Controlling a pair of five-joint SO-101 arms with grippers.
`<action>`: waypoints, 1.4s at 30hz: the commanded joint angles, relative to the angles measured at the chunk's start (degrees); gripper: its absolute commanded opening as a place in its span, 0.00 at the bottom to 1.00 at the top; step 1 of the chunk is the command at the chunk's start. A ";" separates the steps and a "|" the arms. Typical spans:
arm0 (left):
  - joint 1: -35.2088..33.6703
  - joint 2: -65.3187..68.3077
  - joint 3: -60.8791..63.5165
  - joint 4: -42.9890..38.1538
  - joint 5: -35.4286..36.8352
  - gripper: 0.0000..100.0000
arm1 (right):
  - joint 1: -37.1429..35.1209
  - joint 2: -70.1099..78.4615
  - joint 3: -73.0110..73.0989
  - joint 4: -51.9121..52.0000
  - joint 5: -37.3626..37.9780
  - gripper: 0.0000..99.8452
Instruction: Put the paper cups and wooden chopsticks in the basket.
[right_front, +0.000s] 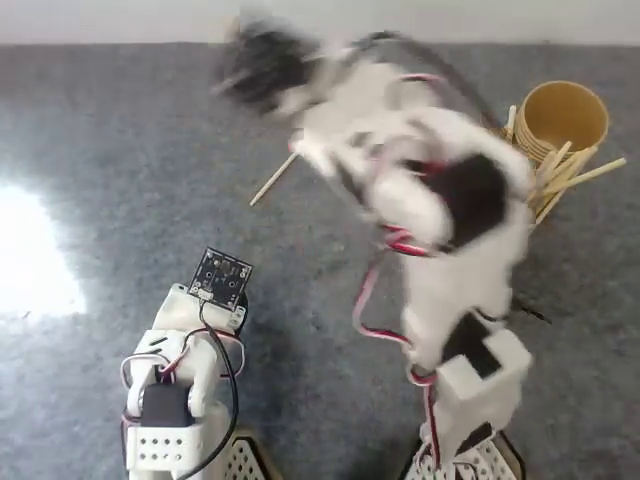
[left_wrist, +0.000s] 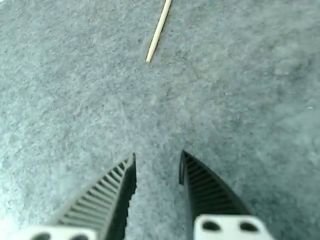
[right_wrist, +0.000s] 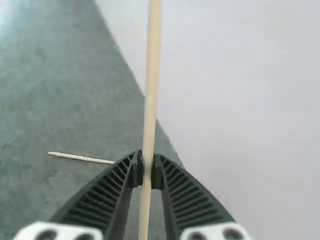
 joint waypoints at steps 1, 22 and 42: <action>0.00 -0.62 -0.31 0.09 0.44 0.13 | 8.48 -7.25 -2.20 2.59 -7.91 0.01; 0.00 -0.62 -0.31 0.09 0.44 0.13 | 27.82 -17.71 -2.64 2.51 -39.30 0.01; 0.00 -0.62 -0.31 0.53 0.44 0.13 | 30.90 -56.40 53.80 -8.66 -39.03 0.01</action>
